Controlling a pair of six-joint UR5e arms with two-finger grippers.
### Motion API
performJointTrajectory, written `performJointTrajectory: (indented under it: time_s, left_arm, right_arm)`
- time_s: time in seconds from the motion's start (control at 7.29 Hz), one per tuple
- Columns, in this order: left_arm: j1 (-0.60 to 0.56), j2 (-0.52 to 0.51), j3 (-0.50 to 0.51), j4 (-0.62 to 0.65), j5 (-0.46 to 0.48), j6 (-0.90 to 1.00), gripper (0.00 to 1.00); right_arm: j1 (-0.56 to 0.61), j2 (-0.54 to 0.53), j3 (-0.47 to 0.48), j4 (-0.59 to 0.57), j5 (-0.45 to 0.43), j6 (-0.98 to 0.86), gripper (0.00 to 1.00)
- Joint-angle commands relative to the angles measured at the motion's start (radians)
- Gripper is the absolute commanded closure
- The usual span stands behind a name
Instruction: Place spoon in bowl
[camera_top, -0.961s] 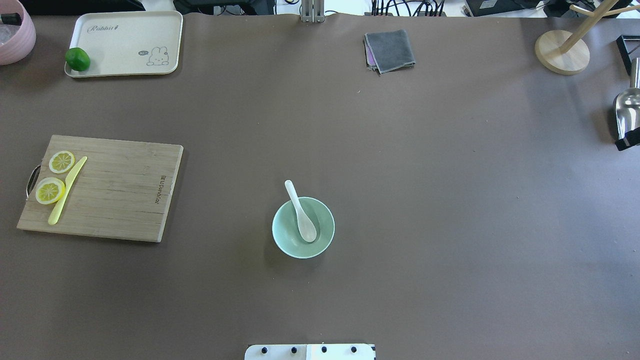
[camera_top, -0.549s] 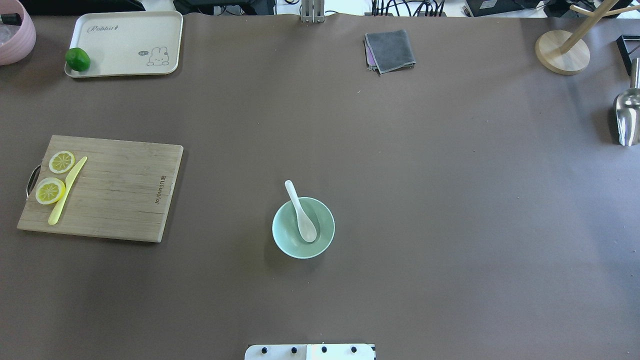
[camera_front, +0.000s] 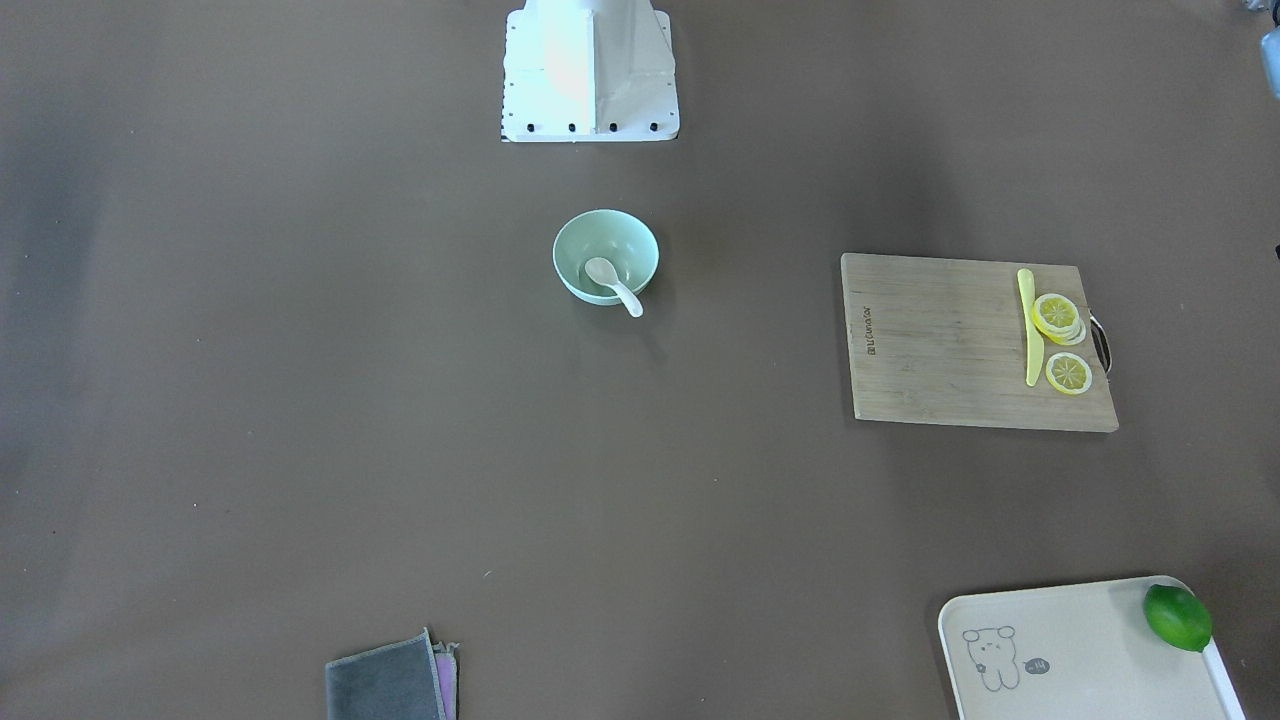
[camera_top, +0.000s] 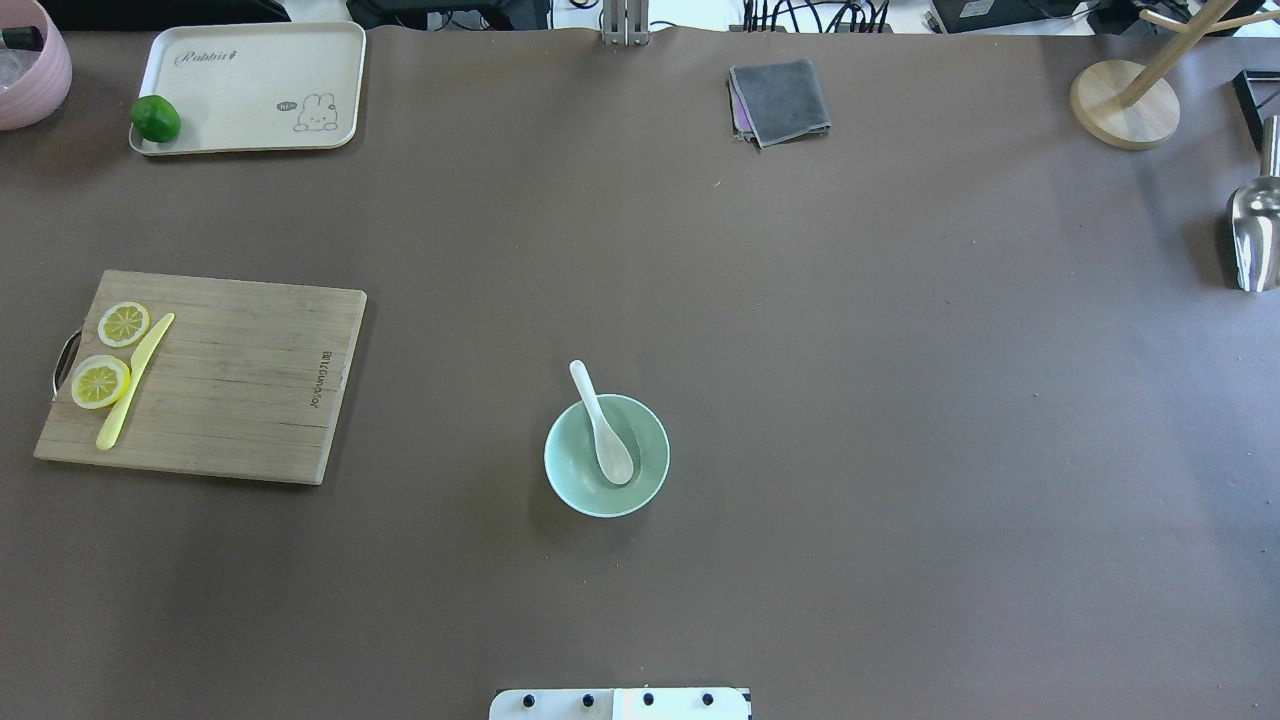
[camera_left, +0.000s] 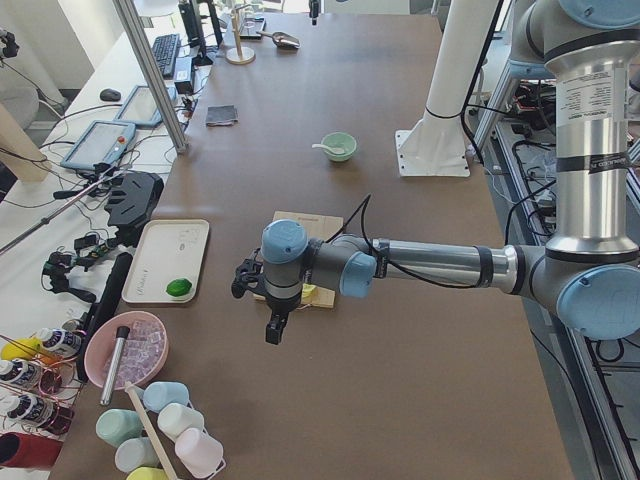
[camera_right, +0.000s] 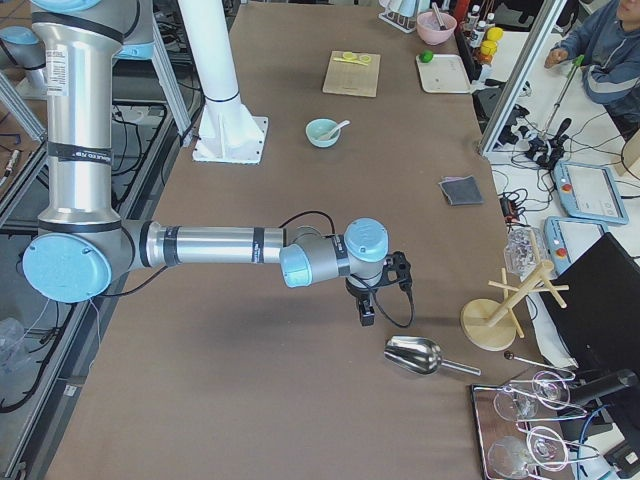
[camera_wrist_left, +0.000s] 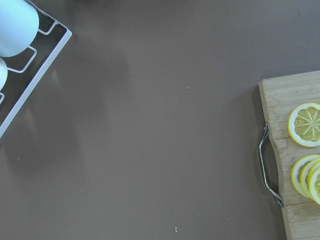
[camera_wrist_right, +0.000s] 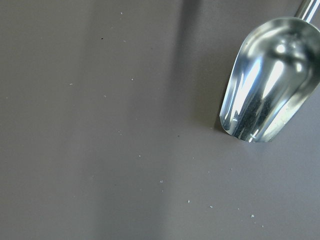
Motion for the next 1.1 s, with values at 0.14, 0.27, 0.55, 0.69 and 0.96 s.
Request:
performJointTrajectory:
  time_s: [0.14,0.27,0.55,0.69,0.96]
  left_arm:
    - [0.0,0.009,0.007,0.006,-0.063,0.001,0.02]
    - [-0.004,0.013,0.002,0.023,-0.153,0.001,0.02]
    - [-0.006,0.036,0.005,0.017,-0.176,0.01,0.02]
    - [-0.013,0.047,-0.014,0.019,-0.182,0.01,0.02]
    - [-0.021,0.085,-0.039,0.016,-0.182,0.007,0.02]
  right_arm:
    - [0.003,-0.026,-0.002,0.004,-0.002,0.001,0.0]
    - [0.01,-0.038,-0.002,0.004,-0.005,0.001,0.0]
    - [0.012,-0.041,-0.002,0.001,-0.008,0.001,0.0]
    - [0.014,-0.053,0.01,0.004,0.008,0.002,0.0]
    - [0.024,-0.084,0.043,0.006,0.018,0.001,0.0]
